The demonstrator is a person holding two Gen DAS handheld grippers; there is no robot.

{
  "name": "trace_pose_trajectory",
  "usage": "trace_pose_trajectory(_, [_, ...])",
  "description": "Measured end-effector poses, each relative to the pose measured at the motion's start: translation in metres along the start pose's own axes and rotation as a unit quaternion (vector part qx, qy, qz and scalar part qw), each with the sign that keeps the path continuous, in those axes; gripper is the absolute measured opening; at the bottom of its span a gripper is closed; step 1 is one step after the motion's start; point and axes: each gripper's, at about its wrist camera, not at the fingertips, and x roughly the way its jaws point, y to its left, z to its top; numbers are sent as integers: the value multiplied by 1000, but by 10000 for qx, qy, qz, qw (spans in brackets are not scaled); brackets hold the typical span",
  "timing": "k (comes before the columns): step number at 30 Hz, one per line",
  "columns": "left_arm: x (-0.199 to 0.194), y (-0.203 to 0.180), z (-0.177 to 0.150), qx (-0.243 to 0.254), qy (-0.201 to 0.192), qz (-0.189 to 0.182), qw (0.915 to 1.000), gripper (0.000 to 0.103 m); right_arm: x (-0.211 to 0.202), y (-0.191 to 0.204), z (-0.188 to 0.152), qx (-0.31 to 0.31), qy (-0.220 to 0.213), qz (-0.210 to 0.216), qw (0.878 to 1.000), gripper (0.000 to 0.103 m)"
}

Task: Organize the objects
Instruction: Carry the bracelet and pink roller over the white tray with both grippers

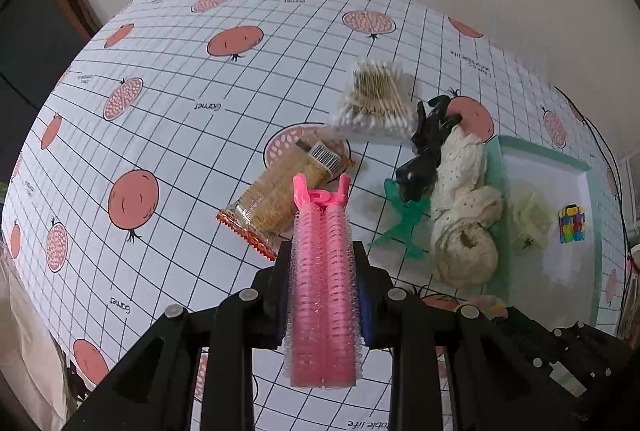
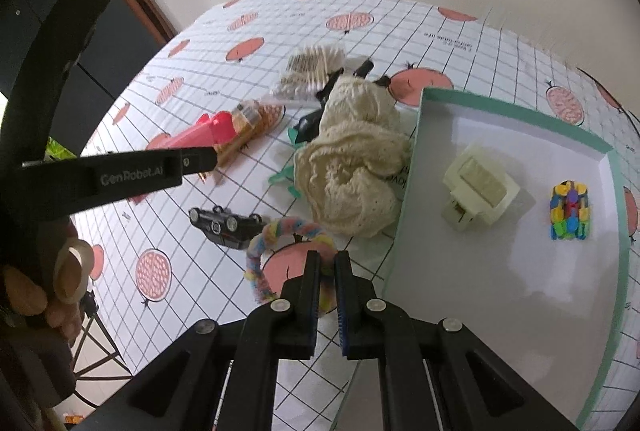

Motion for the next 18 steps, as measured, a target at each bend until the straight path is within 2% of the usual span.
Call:
trace_pose_trajectory(2, [-8,-6,-1,53,-39,0,10000,28,9,3,4,32,-58,11,10000,8])
trace_pose_trajectory(8, [-21,-22,-4,240,-141,-1,9996,28,1,-7,9,183,-209,25,9996,8])
trace_pose_trajectory(18, [-29,-60,-8,745,-210,-78,9970,28,-17,-54,10,759,-423,-148,9961,8])
